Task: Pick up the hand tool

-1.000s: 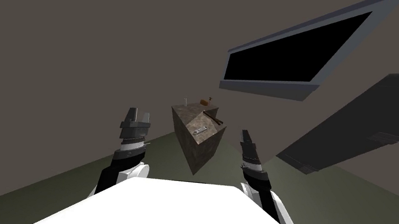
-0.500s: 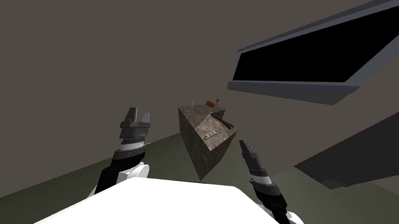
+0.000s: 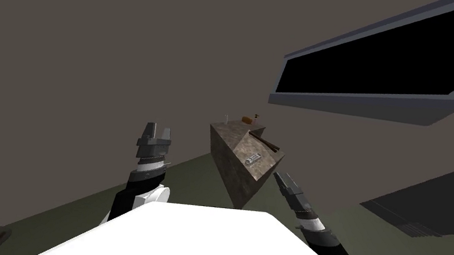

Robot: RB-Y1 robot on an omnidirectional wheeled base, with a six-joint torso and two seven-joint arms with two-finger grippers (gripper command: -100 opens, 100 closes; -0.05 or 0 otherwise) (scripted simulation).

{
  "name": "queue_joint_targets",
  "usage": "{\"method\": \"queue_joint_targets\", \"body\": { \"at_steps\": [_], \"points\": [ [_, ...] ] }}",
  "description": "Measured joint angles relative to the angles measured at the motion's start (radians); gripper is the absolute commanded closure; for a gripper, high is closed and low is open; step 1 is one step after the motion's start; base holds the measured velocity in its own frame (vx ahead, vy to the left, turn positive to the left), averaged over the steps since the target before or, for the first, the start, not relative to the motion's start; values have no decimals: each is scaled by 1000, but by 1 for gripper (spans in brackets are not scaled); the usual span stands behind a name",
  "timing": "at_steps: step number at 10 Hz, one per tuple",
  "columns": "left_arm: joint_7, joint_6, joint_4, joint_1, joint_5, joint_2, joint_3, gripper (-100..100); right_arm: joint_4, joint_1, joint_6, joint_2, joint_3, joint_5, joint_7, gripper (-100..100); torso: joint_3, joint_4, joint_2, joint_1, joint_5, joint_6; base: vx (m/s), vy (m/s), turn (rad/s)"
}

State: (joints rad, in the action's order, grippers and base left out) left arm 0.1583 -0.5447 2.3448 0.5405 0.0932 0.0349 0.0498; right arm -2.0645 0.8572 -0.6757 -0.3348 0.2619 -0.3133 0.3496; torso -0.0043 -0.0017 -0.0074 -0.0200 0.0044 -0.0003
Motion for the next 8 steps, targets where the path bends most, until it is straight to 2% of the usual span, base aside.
{"method": "queue_joint_targets", "body": {
  "at_steps": [2,3,6,8],
  "points": [
    [0,0,0,0,0,0,0,0,27,62,-14,-30,33,-35,30,-100,0,0,0,5,-1,0,121,179,88],
    [0,0,0,0,0,0,0,0,45,77,-20,-43,44,-47,40,-100,1,0,2,9,-1,0,102,177,116],
    [0,0,0,0,0,0,0,0,75,160,-30,-86,86,-109,83,-100,2,1,3,6,-1,0,96,181,79],
    [0,0,0,0,0,0,0,0,110,197,-38,-112,104,-151,115,-100,1,0,1,9,-2,0,124,140,81]
  ]
}}
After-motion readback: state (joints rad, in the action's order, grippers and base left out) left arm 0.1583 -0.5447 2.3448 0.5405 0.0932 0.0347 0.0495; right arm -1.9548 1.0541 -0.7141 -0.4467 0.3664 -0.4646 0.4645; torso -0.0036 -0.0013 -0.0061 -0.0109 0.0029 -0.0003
